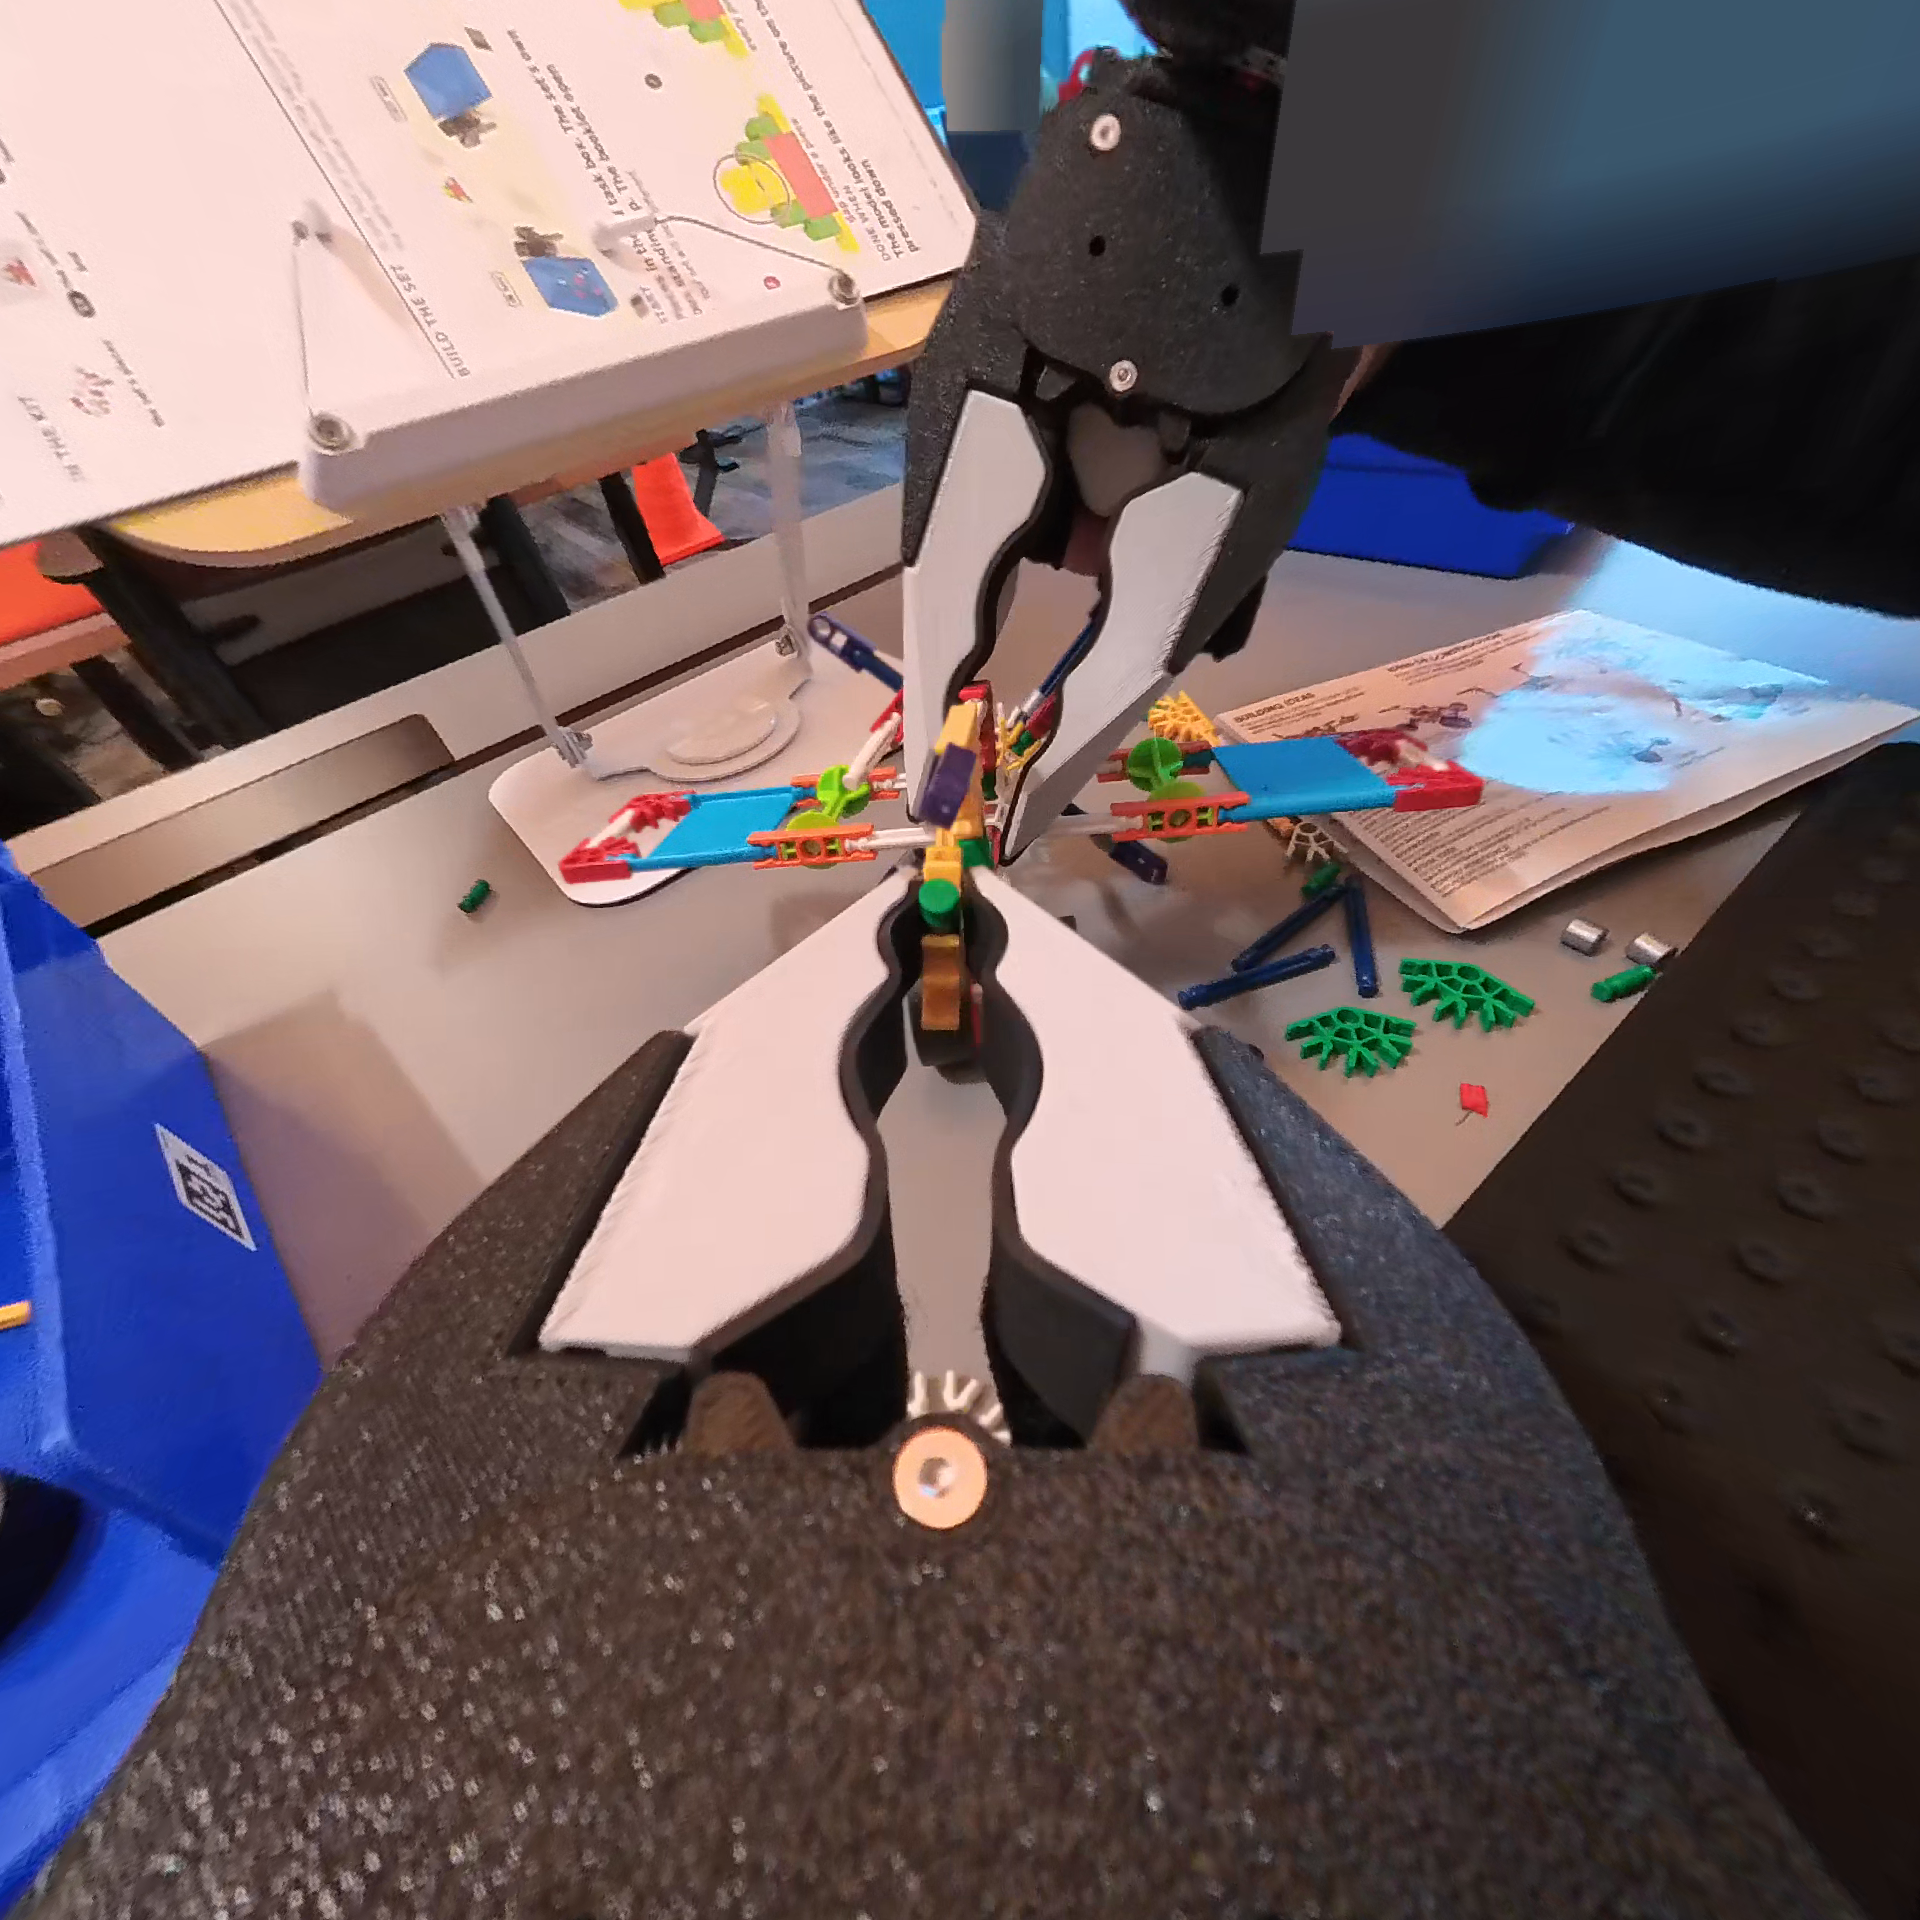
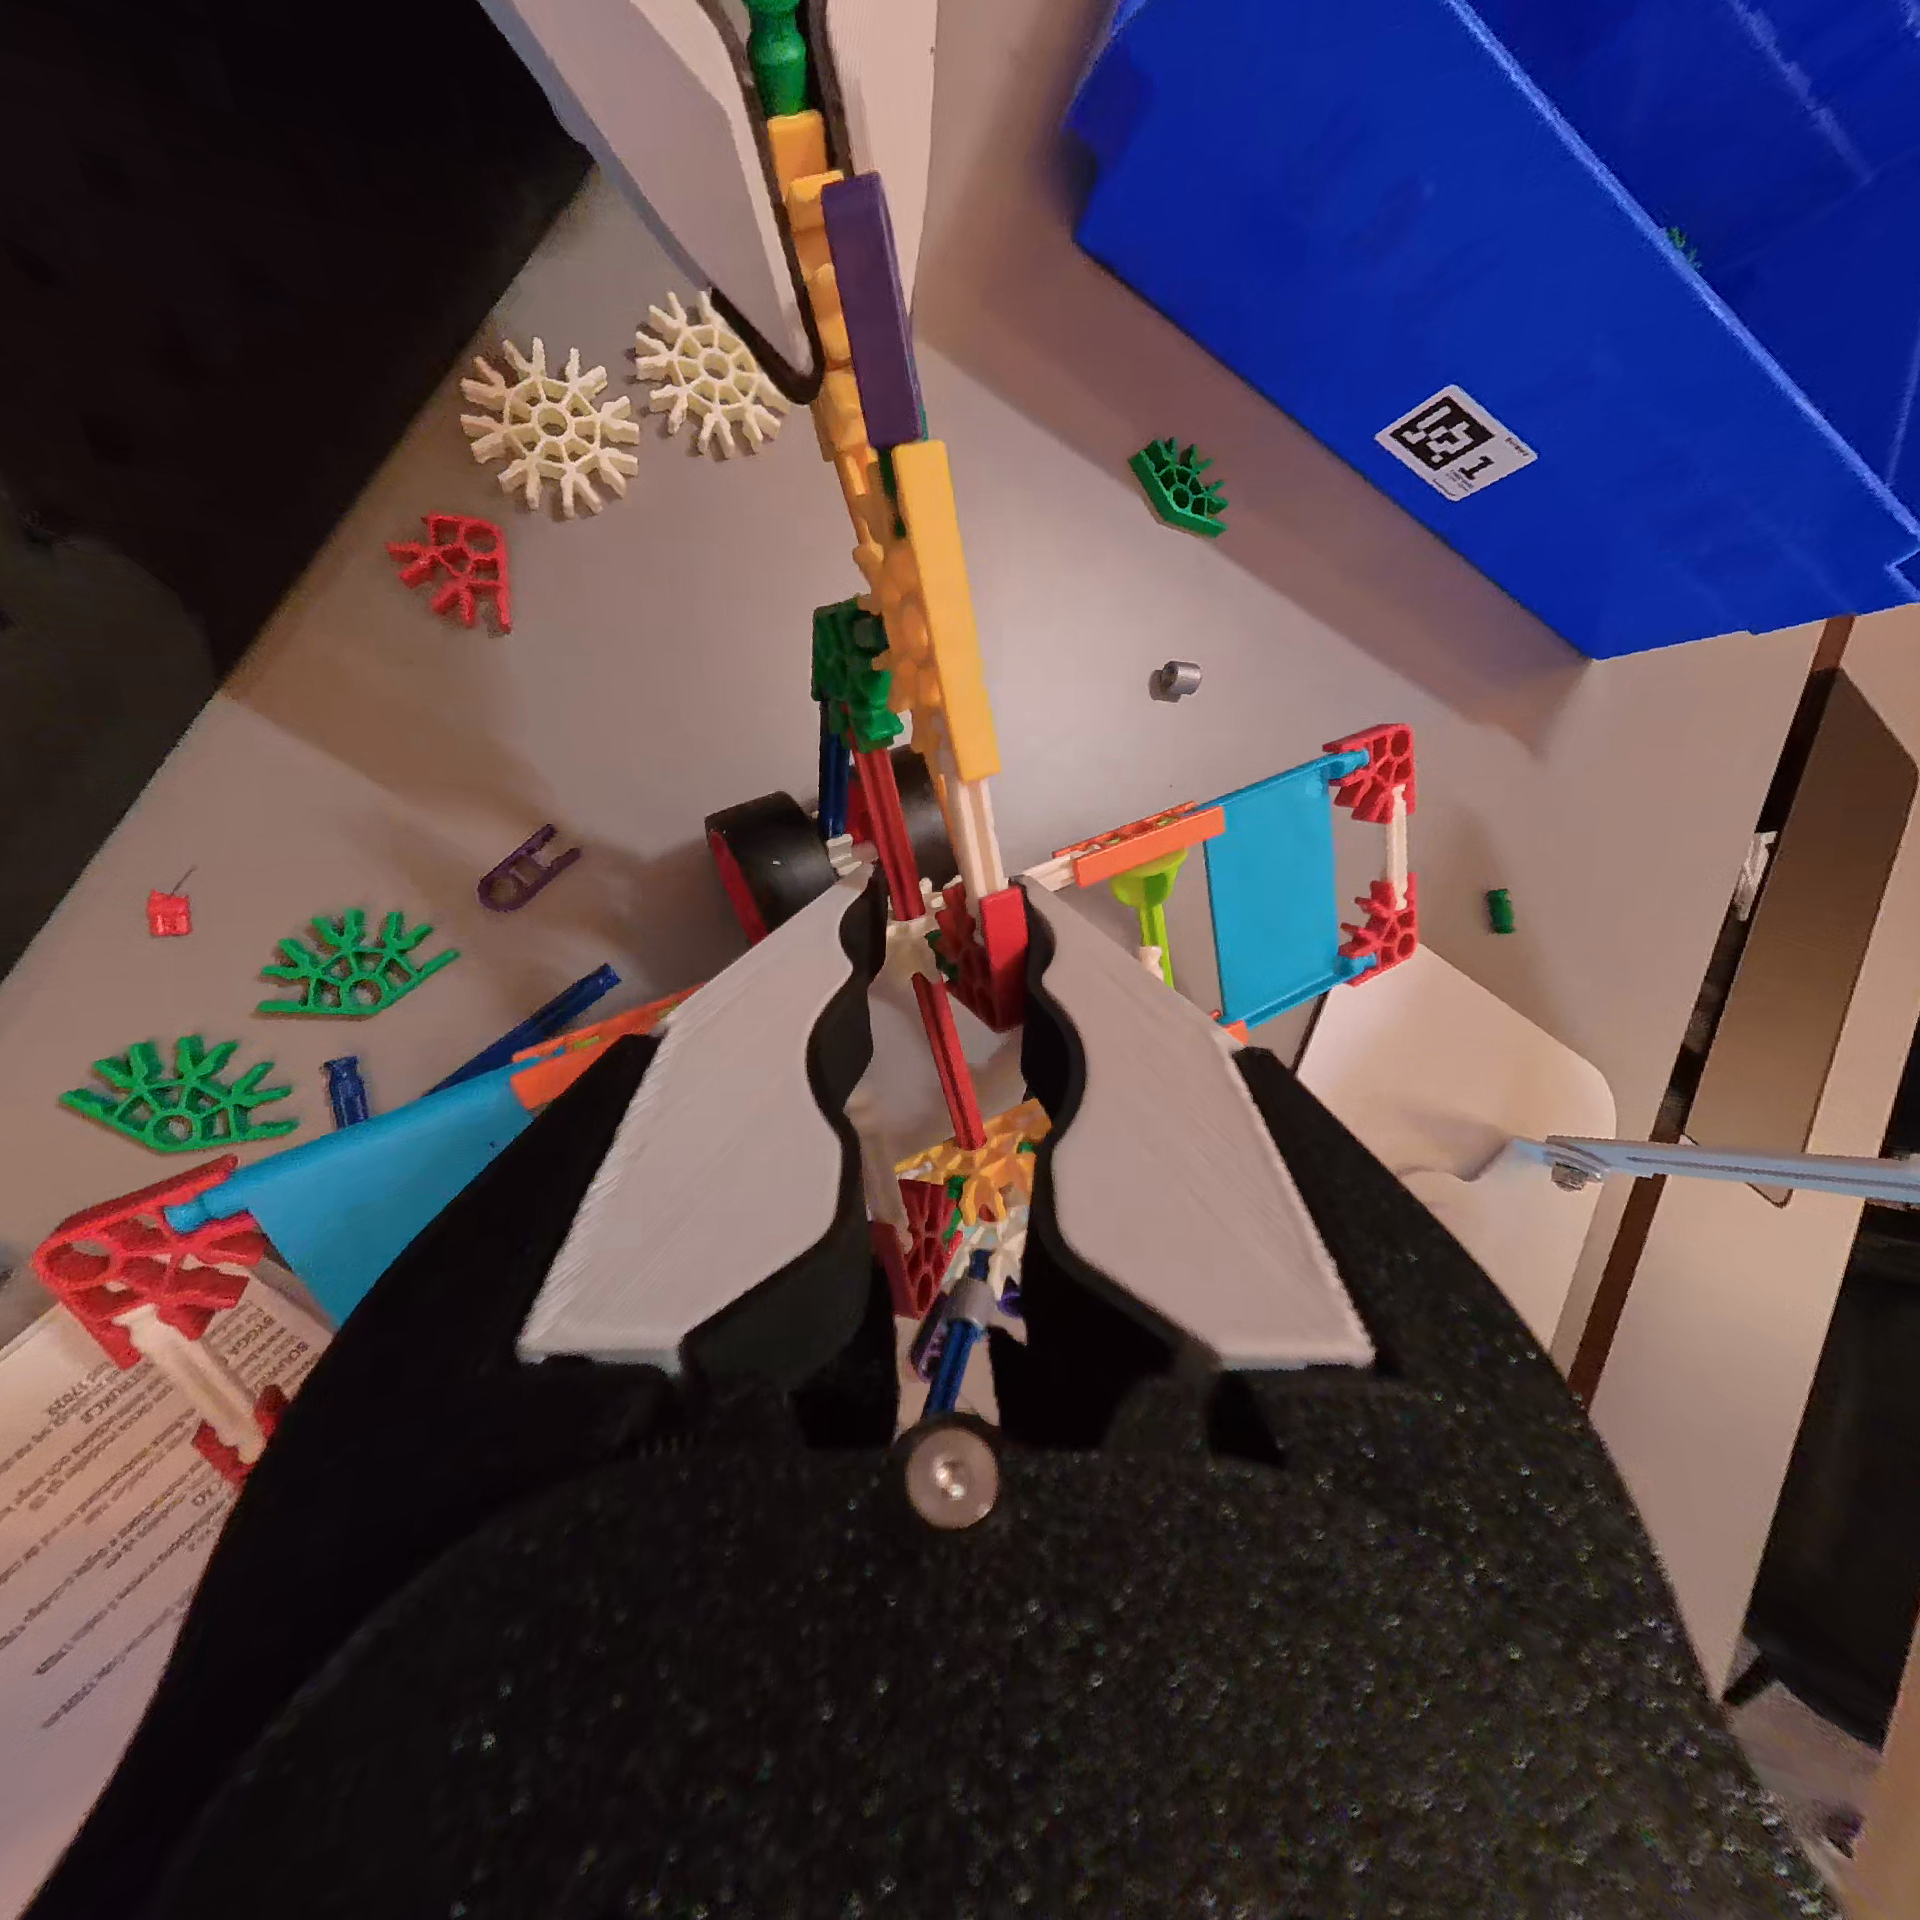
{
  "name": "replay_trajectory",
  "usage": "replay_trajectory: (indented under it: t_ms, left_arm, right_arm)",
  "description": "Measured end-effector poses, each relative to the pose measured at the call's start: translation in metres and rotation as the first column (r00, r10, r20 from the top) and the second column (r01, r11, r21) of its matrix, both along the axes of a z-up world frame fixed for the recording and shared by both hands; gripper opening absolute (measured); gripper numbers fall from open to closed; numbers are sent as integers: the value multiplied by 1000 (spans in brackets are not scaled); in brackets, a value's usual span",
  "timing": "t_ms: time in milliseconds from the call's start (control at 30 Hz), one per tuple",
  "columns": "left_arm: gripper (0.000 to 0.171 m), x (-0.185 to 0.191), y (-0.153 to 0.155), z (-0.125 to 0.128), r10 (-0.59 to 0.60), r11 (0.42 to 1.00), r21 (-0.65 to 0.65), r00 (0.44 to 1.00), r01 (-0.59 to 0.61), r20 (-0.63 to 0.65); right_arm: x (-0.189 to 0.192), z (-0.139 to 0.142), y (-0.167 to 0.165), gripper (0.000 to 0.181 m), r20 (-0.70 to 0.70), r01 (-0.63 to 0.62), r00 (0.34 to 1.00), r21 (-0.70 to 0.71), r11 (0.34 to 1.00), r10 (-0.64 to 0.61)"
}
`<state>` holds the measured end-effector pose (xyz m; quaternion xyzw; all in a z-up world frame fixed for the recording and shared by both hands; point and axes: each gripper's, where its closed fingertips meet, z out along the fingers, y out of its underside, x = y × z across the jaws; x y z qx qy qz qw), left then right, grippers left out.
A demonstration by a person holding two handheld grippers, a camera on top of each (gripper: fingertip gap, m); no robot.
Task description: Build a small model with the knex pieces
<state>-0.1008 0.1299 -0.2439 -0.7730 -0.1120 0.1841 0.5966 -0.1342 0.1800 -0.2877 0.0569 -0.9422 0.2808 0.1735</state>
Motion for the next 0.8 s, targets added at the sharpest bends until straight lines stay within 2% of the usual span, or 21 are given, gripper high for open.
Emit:
replay_trajectory:
  t_ms: [133, 200, 533, 600, 700, 800]
  left_arm:
    - [6, -8, 0, -3, -47, 998, 58, 991, 40, 122]
    - [6, -14, -2, -5, -49, 996, 77, 987, 37, 152]
    - [6, -16, 3, -6, -75, 994, 86, 982, 61, 174]
    - [5, -16, 3, -4, -88, 992, 102, 980, 70, 180]
    - [6, -16, 3, -3, -91, 992, 104, 978, 72, 190]
    - [6, -14, 4, -4, -90, 994, 84, 980, 76, 177]
  right_arm:
    - [-4, 0, 3, 25, 10, 22, 1000, -7, 1000, -22]
    - [-6, -3, 6, 43, 14, 42, 999, 8, 999, -42]
    - [-8, -5, 21, 32, 85, 19, 996, 94, 995, -27]
    - [-5, -4, 21, 22, 116, 0, 993, 95, 996, -11]
    - [-5, -5, 20, 22, 136, -10, 991, 101, 995, -4]
    - [-9, -4, 20, 23, 98, -17, 995, 128, 992, 4]
